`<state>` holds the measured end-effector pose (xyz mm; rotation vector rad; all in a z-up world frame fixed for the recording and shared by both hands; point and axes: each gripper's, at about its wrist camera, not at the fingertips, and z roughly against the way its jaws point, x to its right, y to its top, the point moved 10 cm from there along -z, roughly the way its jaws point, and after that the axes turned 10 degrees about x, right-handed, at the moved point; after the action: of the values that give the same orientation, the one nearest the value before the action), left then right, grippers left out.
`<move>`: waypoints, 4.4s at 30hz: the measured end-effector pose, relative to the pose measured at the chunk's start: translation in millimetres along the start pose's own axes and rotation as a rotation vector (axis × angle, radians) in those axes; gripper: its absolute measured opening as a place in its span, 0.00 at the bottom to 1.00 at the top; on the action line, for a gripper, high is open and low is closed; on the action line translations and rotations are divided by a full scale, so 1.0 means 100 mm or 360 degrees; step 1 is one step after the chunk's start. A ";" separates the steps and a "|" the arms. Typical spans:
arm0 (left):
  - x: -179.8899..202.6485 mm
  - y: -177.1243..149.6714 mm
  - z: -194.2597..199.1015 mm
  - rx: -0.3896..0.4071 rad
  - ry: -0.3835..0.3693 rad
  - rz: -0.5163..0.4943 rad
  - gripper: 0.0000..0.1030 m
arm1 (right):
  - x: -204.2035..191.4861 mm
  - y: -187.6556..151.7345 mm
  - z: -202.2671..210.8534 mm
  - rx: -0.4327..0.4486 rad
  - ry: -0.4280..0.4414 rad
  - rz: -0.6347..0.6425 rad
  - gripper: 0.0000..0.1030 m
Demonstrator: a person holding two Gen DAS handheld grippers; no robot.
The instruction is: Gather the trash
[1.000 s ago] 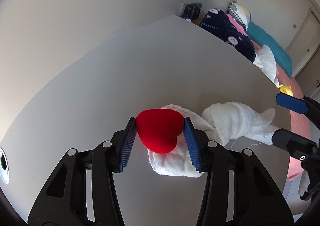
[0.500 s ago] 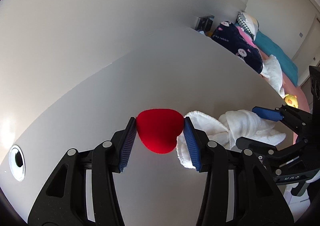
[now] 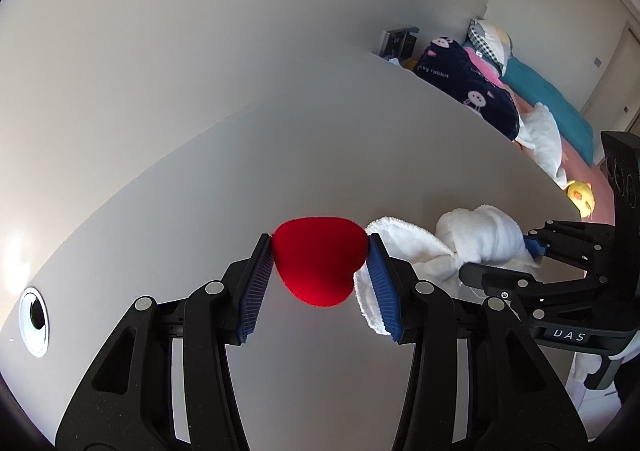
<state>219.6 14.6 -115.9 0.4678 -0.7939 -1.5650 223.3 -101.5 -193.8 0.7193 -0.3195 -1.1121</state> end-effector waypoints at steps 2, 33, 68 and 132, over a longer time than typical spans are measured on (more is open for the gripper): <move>0.04 0.02 0.01 0.0007 -0.0006 -0.0008 0.46 | 0.02 0.00 0.05 0.0011 -0.0011 -0.0013 0.41; 1.09 0.10 0.40 0.0093 -0.0198 -0.0274 0.46 | 0.58 -0.25 1.23 0.0264 -0.0240 -0.0288 0.42; 2.40 -0.25 0.73 0.0066 -0.0523 -0.0598 0.46 | 1.10 -1.13 2.40 0.0433 -0.0529 -0.0593 0.43; 3.53 -1.24 1.36 -0.0010 -0.0992 -0.1042 0.94 | 1.41 -2.48 3.63 0.0578 -0.0971 -0.1018 0.76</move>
<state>-18.5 -299.8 -60.0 0.2341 -1.1771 -2.3806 -97.8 -422.4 -108.5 0.8125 -0.8650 -1.9145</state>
